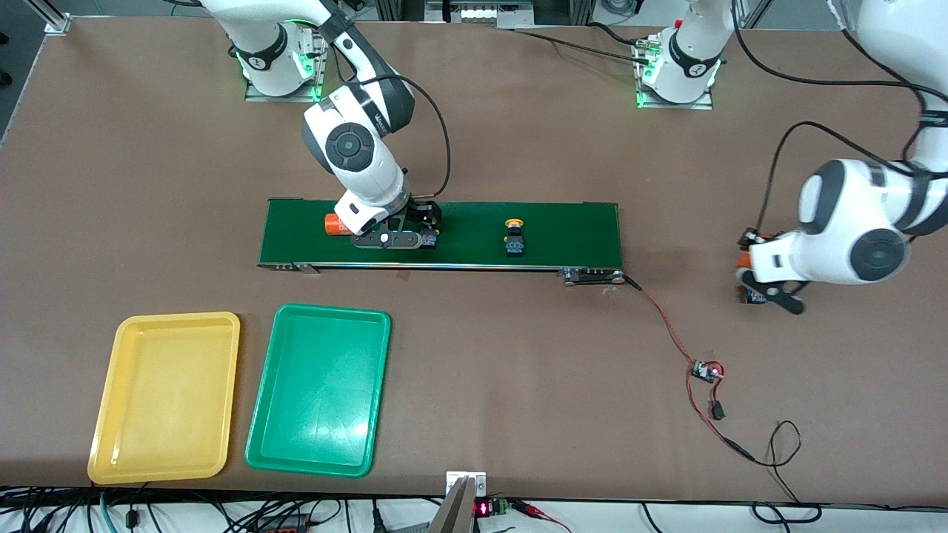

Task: Sort buttons by color to trays
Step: 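Place the cylinder on the belt while the right gripper grasps a button, then carry the button to the yellow tray while the left gripper reaches buttons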

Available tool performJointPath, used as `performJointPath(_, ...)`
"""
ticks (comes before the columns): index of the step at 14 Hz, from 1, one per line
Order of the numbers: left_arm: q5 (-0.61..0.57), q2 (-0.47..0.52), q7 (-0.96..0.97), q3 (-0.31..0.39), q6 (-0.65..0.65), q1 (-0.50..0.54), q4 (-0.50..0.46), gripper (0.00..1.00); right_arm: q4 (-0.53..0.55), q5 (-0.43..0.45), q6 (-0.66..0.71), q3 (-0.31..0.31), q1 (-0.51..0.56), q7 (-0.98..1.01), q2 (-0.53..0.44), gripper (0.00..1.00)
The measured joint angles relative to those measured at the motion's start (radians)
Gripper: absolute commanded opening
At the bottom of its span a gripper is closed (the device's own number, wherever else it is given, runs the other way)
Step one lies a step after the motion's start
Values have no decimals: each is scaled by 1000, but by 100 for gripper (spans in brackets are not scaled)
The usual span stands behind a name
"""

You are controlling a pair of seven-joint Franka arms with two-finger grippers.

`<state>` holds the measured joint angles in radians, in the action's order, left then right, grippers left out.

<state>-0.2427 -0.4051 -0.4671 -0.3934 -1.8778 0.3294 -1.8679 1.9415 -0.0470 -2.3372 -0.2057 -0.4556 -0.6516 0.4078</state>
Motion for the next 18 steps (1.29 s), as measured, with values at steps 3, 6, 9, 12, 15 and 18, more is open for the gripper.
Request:
performJointPath(3, 0, -13, 1, -169, -2, -28, -2, 8, -1, 0, -22, 1, -6, 0, 22, 100)
performJointPath(6, 1, -32, 9, -310, -47, -65, -10, 9, -1, 0, -49, 11, -23, 0, 52, 100)
performJointPath(9, 0, -62, -2, -361, -113, -103, -25, 10, -2, 3, -63, 29, -31, 0, 72, 40)
performJointPath(12, 0, -76, -125, -390, -181, -107, -52, 8, -7, 12, -68, 53, -32, 8, 75, 0)
performJointPath(15, -1, -80, -241, -390, -227, -106, -106, 31, -28, 12, -66, 64, -32, 9, 75, 0)
performJointPath(18, -18, -90, -262, -391, -246, -109, -128, 100, -60, 12, -21, 76, -33, 9, 75, 0)
